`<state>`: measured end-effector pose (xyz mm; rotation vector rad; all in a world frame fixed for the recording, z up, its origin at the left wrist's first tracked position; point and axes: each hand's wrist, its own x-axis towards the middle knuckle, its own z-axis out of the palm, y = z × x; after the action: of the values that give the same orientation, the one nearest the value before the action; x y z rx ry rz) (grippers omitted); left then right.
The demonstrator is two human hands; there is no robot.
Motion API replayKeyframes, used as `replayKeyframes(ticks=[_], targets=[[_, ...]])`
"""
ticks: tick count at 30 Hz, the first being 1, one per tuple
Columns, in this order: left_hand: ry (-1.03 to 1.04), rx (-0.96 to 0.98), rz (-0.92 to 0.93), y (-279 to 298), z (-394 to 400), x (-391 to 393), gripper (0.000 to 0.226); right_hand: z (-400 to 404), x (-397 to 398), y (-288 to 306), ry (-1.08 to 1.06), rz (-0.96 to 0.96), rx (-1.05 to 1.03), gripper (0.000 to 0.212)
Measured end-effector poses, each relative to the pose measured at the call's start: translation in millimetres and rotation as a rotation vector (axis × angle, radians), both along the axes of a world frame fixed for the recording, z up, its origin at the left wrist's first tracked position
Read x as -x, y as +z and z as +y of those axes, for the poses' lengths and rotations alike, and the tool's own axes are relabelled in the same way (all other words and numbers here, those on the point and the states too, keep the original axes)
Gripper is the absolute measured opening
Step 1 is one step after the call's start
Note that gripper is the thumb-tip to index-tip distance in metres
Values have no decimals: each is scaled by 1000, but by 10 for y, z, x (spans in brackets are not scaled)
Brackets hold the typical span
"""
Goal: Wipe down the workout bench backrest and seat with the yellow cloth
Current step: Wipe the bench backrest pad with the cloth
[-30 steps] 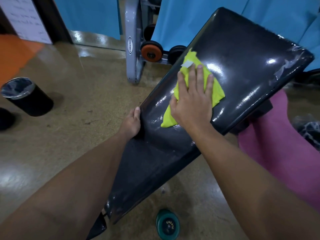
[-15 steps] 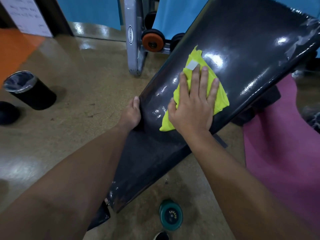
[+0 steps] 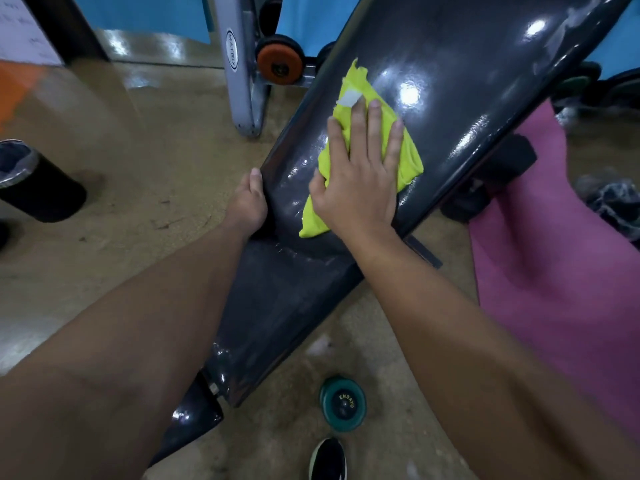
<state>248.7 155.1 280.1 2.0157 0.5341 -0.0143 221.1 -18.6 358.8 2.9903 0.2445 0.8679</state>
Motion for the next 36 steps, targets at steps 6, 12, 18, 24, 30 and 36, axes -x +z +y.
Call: replayKeyframes(ticks=[6,12,18,24,30,36], targets=[[-17,-13,1,13,6,-4,52,21,-78,88,-120,-70,-92,70],[-32,-56,2,14,33,-10,51,46,66,-89,1,-19,-37,71],[-31,-57,-26,41,9,34,48,-25,31,34,-169,-82,-131,74],[-24,-21,-27,43,21,25,49,-109,231,-180,-59,-78,-47,76],[-78,-34,-21,-29,68,14,49,31,201,-87,-244,-108,-185,76],[-96,-46,22,12,107,-2,54,-97,328,-264,-204,-155,-148,74]])
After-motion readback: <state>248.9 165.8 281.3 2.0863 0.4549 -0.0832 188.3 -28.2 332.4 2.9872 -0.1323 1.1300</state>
